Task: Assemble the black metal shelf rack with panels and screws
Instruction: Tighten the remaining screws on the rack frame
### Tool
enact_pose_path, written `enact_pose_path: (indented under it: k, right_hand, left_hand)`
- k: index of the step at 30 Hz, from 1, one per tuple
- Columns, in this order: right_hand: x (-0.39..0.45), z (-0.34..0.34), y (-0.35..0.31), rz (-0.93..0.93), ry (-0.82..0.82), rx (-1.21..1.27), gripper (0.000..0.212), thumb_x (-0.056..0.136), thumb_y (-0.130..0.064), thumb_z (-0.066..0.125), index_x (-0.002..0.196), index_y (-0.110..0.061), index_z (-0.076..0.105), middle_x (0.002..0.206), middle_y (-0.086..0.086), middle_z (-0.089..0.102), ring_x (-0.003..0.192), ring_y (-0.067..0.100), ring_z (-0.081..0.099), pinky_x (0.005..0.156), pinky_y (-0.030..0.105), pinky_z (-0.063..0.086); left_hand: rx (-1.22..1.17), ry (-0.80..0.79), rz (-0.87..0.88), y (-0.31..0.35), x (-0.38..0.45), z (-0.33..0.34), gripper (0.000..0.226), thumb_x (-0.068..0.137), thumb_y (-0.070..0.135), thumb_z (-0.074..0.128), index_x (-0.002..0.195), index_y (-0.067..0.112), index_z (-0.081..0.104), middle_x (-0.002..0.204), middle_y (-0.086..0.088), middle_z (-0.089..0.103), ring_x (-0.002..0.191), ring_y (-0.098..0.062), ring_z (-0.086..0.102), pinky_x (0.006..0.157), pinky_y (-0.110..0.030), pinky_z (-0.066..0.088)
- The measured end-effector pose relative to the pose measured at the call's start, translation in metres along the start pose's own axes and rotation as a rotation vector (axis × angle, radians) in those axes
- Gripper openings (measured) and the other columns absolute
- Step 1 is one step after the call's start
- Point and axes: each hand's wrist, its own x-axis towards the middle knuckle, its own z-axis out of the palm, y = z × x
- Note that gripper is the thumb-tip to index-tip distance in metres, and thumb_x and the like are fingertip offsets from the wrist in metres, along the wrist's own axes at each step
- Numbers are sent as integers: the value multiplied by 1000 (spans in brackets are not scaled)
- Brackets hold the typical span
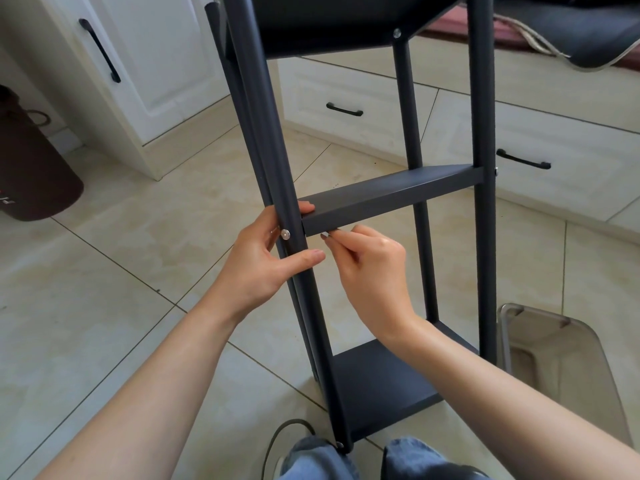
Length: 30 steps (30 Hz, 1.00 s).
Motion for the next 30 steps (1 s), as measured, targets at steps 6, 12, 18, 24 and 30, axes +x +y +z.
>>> enact_pose_path:
  k: [6,12,18,24,30]
  right_hand:
    - [-6,10,7,-6,58,24,12,93,-8,67,96,-9,78,63,-10,43,63,21,43,56,29,34]
    - [-7,25,19,20,112,116,16,91,-6,67,102,-10,78,68,-10,49,69,23,46,62,22,33]
    - [-6,44,29,13,186,178,17,90,-8,65,101,-11,78,68,-14,49,76,25,41,66,24,37]
    - [-2,58,38,20,211,217,18,91,-14,65,105,-14,77,73,-5,65,83,24,41,66,34,43]
    - [-2,63,42,19,191,242,18,91,-11,67,106,-13,77,67,-4,62,82,26,43,67,37,45]
  left_hand:
    - [5,1,-3,0,-1,1,52,80,16,84,125,30,61,120,26,64,120,5,56,99,-5,38]
    - [8,-5,-19,2,-1,-1,52,79,23,83,126,33,61,124,20,64,124,0,55,107,-14,39]
    - [11,-17,-34,3,-1,-1,54,77,24,81,127,31,61,125,18,65,124,-3,56,111,-24,39]
    - [36,-10,-51,4,1,-1,53,76,29,79,126,34,61,121,22,66,123,-1,56,112,-28,39]
    - [49,-5,-61,3,3,-1,53,75,30,79,124,35,62,121,20,66,123,-2,57,114,-34,40]
